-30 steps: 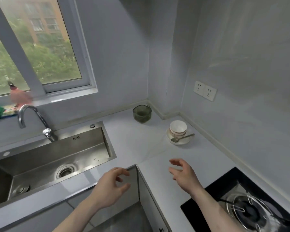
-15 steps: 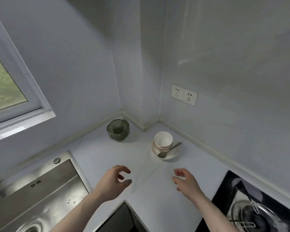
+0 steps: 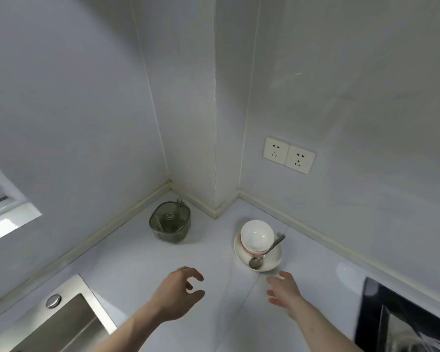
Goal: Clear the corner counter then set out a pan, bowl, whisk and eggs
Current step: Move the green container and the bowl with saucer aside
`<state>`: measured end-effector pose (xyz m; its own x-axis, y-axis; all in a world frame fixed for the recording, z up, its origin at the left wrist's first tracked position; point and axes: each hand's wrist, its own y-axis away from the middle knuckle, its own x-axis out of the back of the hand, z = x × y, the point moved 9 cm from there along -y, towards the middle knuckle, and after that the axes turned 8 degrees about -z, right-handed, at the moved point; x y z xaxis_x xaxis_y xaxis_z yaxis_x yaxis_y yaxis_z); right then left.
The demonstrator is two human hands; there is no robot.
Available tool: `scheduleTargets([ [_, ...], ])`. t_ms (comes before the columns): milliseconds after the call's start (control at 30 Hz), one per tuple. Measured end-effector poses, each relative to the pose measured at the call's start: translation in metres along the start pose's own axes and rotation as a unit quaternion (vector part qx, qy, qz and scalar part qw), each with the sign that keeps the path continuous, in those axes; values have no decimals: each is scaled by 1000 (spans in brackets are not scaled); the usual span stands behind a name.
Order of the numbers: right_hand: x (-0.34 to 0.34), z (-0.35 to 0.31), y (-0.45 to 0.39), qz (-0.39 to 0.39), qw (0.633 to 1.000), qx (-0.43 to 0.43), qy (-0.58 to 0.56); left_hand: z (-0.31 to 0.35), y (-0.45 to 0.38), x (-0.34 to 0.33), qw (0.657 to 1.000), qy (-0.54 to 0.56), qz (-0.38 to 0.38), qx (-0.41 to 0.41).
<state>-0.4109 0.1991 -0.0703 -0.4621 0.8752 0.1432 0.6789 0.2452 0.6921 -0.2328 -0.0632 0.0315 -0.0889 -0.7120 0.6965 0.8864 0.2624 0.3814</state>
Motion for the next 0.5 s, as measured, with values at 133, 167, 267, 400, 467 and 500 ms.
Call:
scheduleTargets([
  [133,-3,-4,-24,18,999,-16,-30,-15,-19,20,1000,-5,12,5],
  [167,-4,-5,-30,23,999,-18,-42,-18,-25,29,1000,-12,20,5],
  [267,-5,-2,-45,35,996,-37,-73,-28,-44,64,997,-31,68,17],
  [400,-11,0,-62,39,995,-43,-76,-49,-66,112,986,-36,152,62],
  [467,-18,0,-70,33,995,-45,-86,-65,-79,130,978,-36,178,99],
  [500,-21,0,-73,30,994,-46,-97,-72,-86,136,976,-36,180,120],
])
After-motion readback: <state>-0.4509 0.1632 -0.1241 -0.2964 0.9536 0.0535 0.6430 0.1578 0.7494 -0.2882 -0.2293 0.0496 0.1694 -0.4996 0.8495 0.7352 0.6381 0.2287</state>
